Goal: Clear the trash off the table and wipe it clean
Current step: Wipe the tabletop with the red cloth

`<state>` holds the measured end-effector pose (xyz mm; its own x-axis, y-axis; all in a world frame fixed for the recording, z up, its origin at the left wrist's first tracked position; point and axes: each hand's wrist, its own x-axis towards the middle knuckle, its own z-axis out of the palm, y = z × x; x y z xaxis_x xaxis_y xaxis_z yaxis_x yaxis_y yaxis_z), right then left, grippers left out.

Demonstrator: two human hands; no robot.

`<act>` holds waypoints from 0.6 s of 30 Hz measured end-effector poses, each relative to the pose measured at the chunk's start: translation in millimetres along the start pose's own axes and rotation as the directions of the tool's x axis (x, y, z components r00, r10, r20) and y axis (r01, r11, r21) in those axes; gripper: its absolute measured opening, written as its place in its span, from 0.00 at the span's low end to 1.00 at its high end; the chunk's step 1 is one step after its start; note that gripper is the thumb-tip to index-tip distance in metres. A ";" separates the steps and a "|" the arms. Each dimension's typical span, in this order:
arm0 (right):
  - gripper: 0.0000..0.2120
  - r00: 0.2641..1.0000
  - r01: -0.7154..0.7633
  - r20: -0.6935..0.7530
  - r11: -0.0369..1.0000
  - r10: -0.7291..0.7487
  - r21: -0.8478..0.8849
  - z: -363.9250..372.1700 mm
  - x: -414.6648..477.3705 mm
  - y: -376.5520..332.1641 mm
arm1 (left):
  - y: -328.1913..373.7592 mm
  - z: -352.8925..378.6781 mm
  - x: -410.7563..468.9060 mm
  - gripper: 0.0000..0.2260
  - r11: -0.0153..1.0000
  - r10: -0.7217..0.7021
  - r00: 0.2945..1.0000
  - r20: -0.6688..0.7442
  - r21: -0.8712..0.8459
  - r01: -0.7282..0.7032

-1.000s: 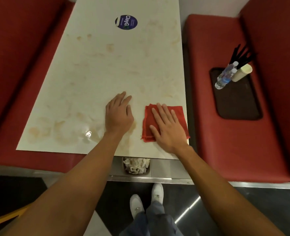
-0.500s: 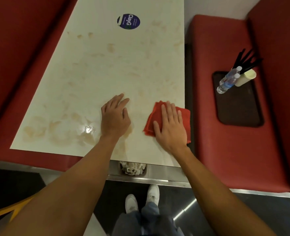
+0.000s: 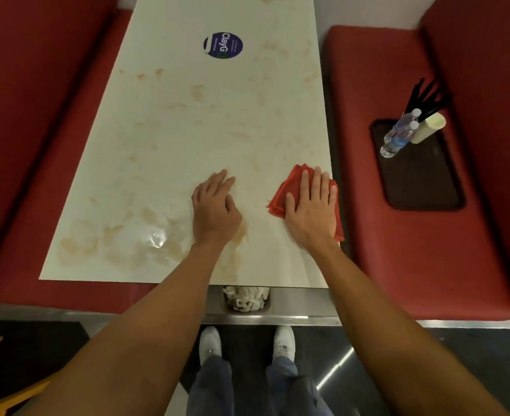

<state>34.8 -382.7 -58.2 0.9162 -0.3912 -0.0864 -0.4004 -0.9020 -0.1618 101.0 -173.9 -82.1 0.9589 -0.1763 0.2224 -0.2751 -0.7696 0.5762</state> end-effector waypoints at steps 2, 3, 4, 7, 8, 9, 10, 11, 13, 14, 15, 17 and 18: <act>0.35 0.999 0.040 0.017 0.999 -0.040 0.003 3.0 8.0 -29.0 | -0.7 -3.6 0.5 0.24 0.999 -0.018 0.999 0.031 -0.037 0.019; 0.34 0.994 0.108 0.028 0.994 -0.108 0.009 4.8 6.1 -39.3 | -1.3 -7.1 1.2 0.25 0.997 -0.026 0.998 0.053 -0.074 0.030; 0.34 0.982 0.184 0.042 0.983 -0.184 0.010 6.0 -0.4 -45.3 | -2.8 -11.3 2.3 0.26 0.992 -0.030 0.996 0.079 -0.118 0.039; 0.32 0.923 0.378 0.076 0.926 -0.377 0.002 7.3 -43.2 -37.0 | -17.8 -26.7 0.6 0.24 0.990 0.035 0.989 0.142 -0.140 -0.015; 0.32 0.914 0.397 0.079 0.918 -0.397 0.012 6.2 -57.0 -29.1 | -25.7 -32.0 -0.6 0.23 0.993 0.064 0.988 0.143 -0.105 -0.049; 0.32 0.920 0.384 0.076 0.923 -0.385 0.032 4.7 -67.2 -21.1 | -34.2 -37.3 -1.6 0.22 0.994 0.085 0.987 0.139 -0.075 -0.075; 0.32 0.940 0.334 0.062 0.941 -0.337 0.056 3.9 -72.4 -16.8 | -41.8 -42.2 -2.8 0.21 0.994 0.104 0.985 0.135 -0.050 -0.098; 0.32 0.963 0.265 0.041 0.962 -0.268 0.068 3.7 -73.1 -18.0 | -48.2 -46.0 -4.8 0.20 0.992 0.126 0.983 0.131 -0.023 -0.124; 0.33 0.989 0.150 0.009 0.988 -0.151 0.037 7.1 -65.4 -34.6 | -56.5 -49.2 -10.3 0.20 0.982 0.175 0.974 0.144 0.042 -0.182; 0.33 0.992 0.128 -0.003 0.992 -0.128 0.002 9.3 -60.3 -48.0 | -58.7 -49.6 -12.5 0.20 0.975 0.194 0.968 0.157 0.075 -0.207; 0.33 0.991 0.131 -0.013 0.991 -0.132 -0.024 12.1 -55.7 -61.8 | -59.8 -49.7 -14.1 0.21 0.970 0.204 0.965 0.165 0.101 -0.222; 0.33 0.984 0.179 -0.011 0.983 -0.180 -0.032 16.5 -52.1 -82.5 | -60.8 -49.1 -14.8 0.21 0.966 0.207 0.966 0.156 0.121 -0.227; 0.33 0.973 0.232 0.007 0.972 -0.232 -0.031 16.5 -56.6 -86.6 | -60.9 -49.0 -14.6 0.21 0.966 0.209 0.967 0.148 0.122 -0.227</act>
<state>17.3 -279.4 -55.5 0.9839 -0.1703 -0.0533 -0.1765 -0.9733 -0.1469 100.3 -94.4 -81.9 0.8799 -0.4218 0.2188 -0.4751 -0.7782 0.4106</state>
